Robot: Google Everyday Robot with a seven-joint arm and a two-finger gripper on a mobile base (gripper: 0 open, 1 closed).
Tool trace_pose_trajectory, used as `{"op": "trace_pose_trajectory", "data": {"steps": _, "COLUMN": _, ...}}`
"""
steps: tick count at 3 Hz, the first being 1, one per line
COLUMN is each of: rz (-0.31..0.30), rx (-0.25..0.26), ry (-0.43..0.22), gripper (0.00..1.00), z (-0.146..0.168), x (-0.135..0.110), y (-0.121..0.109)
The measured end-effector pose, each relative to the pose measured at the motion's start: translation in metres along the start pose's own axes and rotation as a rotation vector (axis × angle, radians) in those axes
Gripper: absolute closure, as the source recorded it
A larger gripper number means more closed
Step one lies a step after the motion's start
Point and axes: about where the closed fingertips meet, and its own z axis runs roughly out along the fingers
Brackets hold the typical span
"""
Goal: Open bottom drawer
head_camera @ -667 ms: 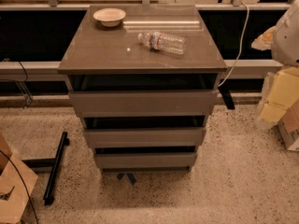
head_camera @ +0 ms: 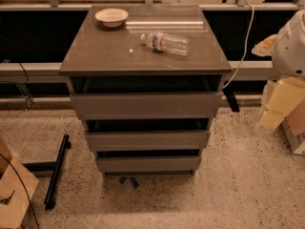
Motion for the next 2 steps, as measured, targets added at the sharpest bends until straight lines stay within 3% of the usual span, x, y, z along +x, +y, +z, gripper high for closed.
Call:
{"op": "trace_pose_trajectory", "data": {"steps": 1, "rz": -0.023, "rx": -0.006, "ry": -0.09, "gripper": 0.0, "z": 0.0477, "x": 0.0046, "y": -0.0113}}
{"op": "trace_pose_trajectory", "data": {"steps": 2, "rz": -0.03, "rx": 0.0, "ry": -0.101, "gripper": 0.0, "z": 0.0541, "x": 0.0031, "y": -0.0156}}
